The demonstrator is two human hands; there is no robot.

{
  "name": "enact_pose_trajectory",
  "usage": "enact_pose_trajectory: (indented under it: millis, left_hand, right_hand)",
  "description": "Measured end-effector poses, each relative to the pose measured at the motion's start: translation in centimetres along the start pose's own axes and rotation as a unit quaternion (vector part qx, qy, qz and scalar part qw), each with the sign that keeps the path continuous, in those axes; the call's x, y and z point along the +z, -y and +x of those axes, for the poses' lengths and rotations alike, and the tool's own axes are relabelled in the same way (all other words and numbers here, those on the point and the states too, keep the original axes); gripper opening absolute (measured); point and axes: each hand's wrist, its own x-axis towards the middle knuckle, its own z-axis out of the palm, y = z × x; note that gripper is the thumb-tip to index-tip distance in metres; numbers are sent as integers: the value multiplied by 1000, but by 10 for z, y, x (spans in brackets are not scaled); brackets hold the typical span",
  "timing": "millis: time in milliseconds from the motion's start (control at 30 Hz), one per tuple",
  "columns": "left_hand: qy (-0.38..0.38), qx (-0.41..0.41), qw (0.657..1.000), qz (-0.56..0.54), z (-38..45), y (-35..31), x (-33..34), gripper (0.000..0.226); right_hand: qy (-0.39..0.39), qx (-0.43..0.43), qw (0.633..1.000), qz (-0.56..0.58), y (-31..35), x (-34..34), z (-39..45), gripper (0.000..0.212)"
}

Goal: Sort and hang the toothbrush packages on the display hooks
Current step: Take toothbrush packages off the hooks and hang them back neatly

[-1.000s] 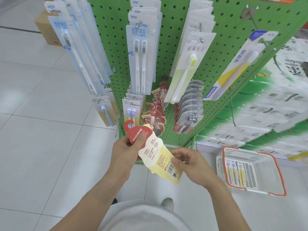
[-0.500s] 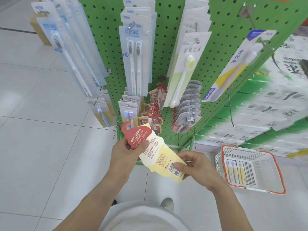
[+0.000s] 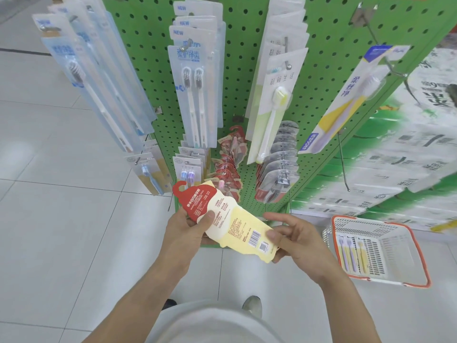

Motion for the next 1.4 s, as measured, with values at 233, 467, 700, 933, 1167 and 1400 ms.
enact_pose_trajectory:
  millis: [233, 467, 700, 933, 1167, 1400]
  left_hand:
    - [3, 29, 1000, 2, -6, -6, 2, 19]
    - [10, 79, 989, 122, -14, -6, 14, 20]
    - [15, 88, 979, 182, -15, -4, 16, 22]
    - [-53, 128, 956, 259, 0, -1, 2, 28]
    - [20, 160, 957, 241, 15, 5, 2, 61]
    - [48, 188, 933, 305, 23, 23, 4, 74]
  right_hand:
    - [-89, -64, 952, -286, 1, 9, 6, 31]
    - [54, -119, 911, -390, 10, 59, 5, 91]
    - [59, -112, 923, -363, -7, 67, 12, 69]
    - [13, -73, 968, -238, -17, 54, 27, 30]
    - [44, -28, 999, -9, -31, 49, 39, 30]
    - [51, 36, 993, 102, -38, 52, 52, 32]
